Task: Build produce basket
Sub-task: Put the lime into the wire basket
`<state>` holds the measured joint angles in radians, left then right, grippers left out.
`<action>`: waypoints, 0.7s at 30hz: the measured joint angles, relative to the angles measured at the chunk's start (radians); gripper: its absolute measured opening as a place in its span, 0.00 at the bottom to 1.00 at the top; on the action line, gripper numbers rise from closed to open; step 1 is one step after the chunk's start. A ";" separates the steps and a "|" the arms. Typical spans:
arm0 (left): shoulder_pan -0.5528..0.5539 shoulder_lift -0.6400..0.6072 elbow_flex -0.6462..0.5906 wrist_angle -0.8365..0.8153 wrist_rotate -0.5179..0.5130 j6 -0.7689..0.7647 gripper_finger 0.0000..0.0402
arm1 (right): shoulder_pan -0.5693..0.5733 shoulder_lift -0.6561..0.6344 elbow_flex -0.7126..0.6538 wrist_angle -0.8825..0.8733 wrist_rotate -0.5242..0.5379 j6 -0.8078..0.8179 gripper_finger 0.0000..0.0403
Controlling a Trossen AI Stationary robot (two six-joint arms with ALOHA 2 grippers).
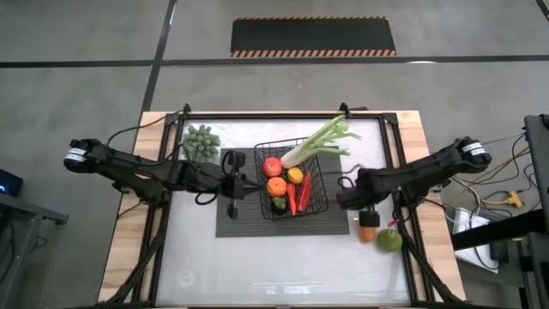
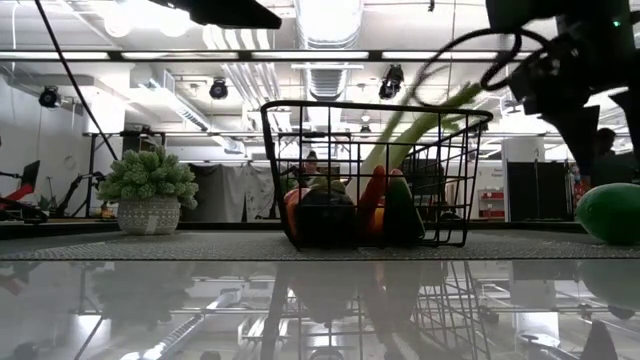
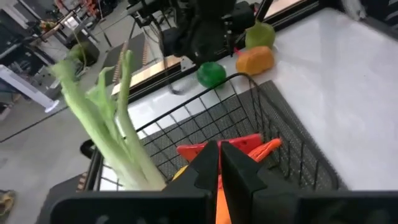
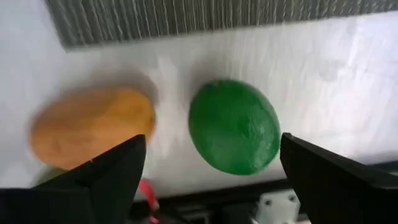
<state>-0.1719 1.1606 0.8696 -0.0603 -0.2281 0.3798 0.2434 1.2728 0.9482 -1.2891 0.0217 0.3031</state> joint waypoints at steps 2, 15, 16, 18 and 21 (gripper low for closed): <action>0.000 0.000 -0.003 0.000 -0.017 0.019 0.00 | 0.010 0.034 0.000 -0.020 0.016 -0.003 0.87; 0.000 0.000 -0.008 -0.001 -0.050 0.030 0.00 | 0.012 0.230 -0.016 -0.021 0.068 -0.027 0.84; 0.000 0.000 -0.008 0.000 -0.050 0.030 0.00 | 0.012 0.242 -0.017 -0.021 0.076 -0.027 0.84; 0.000 0.000 -0.008 0.000 -0.050 0.030 0.00 | 0.012 0.263 -0.017 -0.018 0.089 -0.027 0.82; 0.000 0.000 -0.008 0.000 -0.050 0.035 0.00 | 0.012 0.287 -0.016 -0.016 0.100 -0.027 0.78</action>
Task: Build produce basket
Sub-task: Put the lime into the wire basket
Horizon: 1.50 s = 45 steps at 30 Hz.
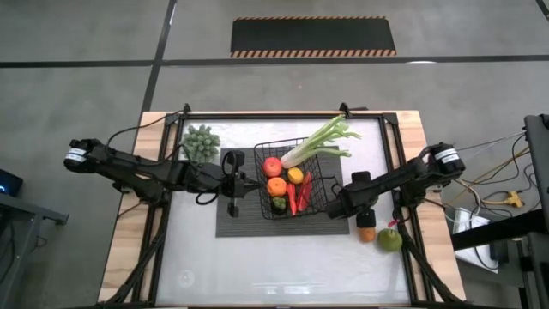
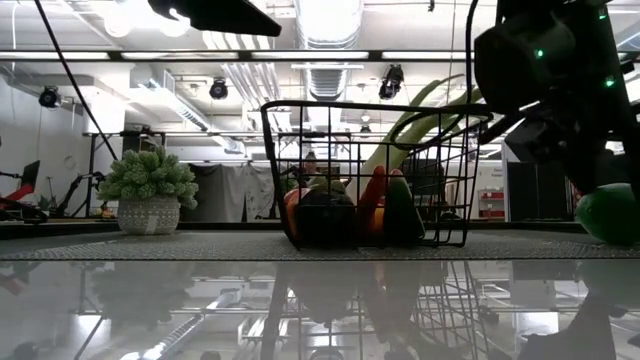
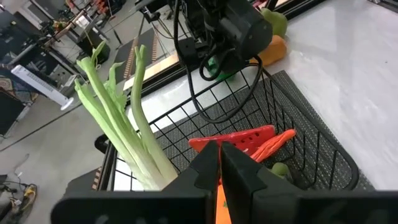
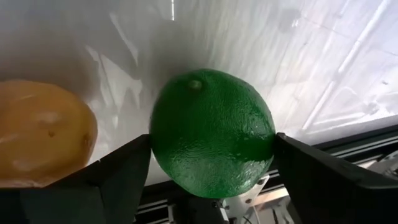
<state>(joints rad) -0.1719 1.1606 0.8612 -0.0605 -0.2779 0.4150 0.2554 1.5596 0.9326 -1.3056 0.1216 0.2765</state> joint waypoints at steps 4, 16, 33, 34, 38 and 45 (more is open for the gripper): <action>0.000 0.000 0.000 0.000 0.000 0.012 0.00 | 0.000 0.009 0.001 -0.001 0.009 0.002 0.67; 0.000 -0.038 -0.002 0.038 0.000 0.067 0.00 | 0.000 -0.077 0.068 -0.060 0.010 0.045 0.56; 0.000 -0.045 -0.019 0.100 0.000 0.064 0.00 | 0.011 -0.463 0.245 0.252 0.047 0.125 0.57; 0.000 -0.045 -0.027 0.117 0.000 0.065 0.00 | 0.011 -0.487 0.234 0.307 0.059 0.125 0.57; 0.002 -0.045 -0.081 0.242 0.000 0.093 0.00 | 0.011 -0.539 0.190 0.542 0.146 0.094 0.57; 0.002 -0.045 -0.159 0.441 0.000 0.140 0.00 | -0.011 -0.496 0.101 0.944 0.269 -0.078 0.58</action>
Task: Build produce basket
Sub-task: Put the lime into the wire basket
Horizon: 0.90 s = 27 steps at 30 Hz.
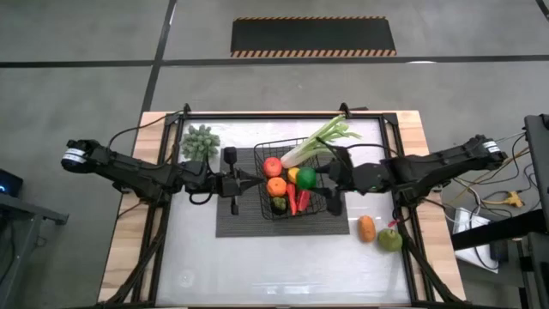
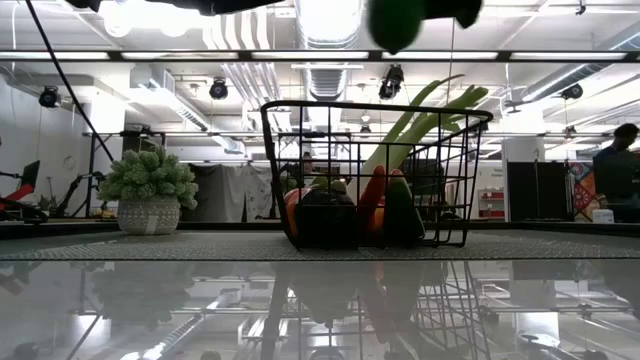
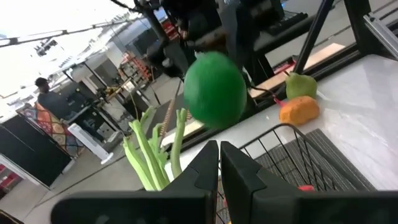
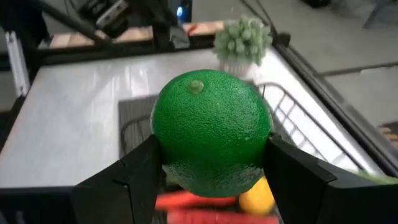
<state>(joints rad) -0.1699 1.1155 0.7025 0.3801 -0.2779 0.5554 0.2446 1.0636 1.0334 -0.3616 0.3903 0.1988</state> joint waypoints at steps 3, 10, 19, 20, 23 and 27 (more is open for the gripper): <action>0.000 -0.001 -0.001 0.010 -0.005 0.006 0.00 | -0.030 0.063 -0.012 0.116 0.002 -0.013 0.58; 0.000 -0.001 -0.001 0.005 -0.011 0.008 0.00 | -0.102 0.190 0.041 0.101 -0.005 0.010 0.58; 0.000 -0.001 -0.006 0.005 -0.011 0.008 0.00 | -0.170 0.282 0.083 0.020 -0.006 0.047 0.58; 0.000 -0.001 -0.006 0.005 -0.011 0.008 0.00 | -0.177 0.293 0.084 0.011 -0.006 0.053 0.58; 0.000 -0.002 -0.006 0.005 -0.011 0.008 0.00 | -0.188 0.327 0.089 -0.009 -0.005 0.063 0.58; 0.000 -0.002 -0.007 0.004 -0.013 0.008 0.00 | -0.196 0.353 0.094 -0.003 -0.006 0.081 0.61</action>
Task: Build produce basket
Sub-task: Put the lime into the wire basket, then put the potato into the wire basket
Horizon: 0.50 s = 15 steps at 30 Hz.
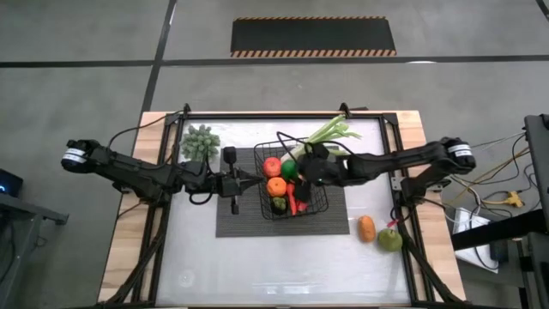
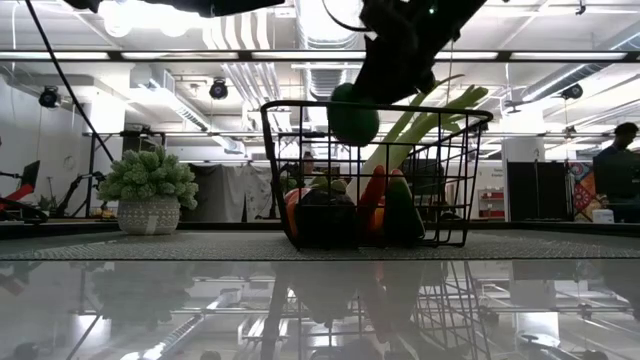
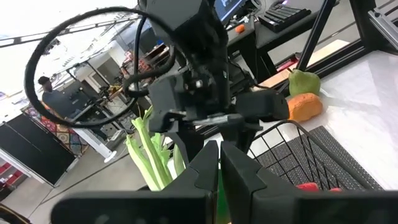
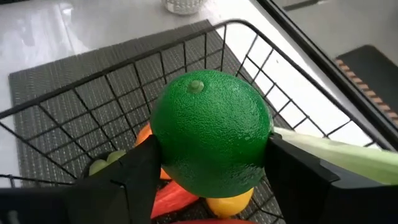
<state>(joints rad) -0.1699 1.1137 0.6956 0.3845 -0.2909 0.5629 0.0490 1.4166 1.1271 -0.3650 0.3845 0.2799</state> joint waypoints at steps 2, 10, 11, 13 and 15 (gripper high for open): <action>0.000 0.000 0.000 0.000 -0.002 0.000 0.00 | -0.005 0.007 0.000 -0.004 0.000 0.017 0.65; 0.000 0.000 0.000 0.000 -0.002 -0.002 0.00 | -0.013 -0.004 0.000 -0.011 0.001 0.034 0.78; 0.000 0.000 0.000 0.000 -0.002 -0.003 0.00 | -0.013 -0.007 0.000 -0.013 0.001 0.035 0.78; 0.000 0.000 0.000 0.000 -0.002 -0.004 0.00 | -0.013 -0.012 0.000 -0.014 0.001 0.034 0.78; 0.000 0.000 0.000 0.000 -0.002 -0.006 0.00 | -0.013 -0.019 0.000 -0.020 0.001 0.034 0.77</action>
<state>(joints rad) -0.1696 1.1138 0.6956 0.3847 -0.2928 0.5573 0.0364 1.3978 1.1267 -0.3851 0.3851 0.3136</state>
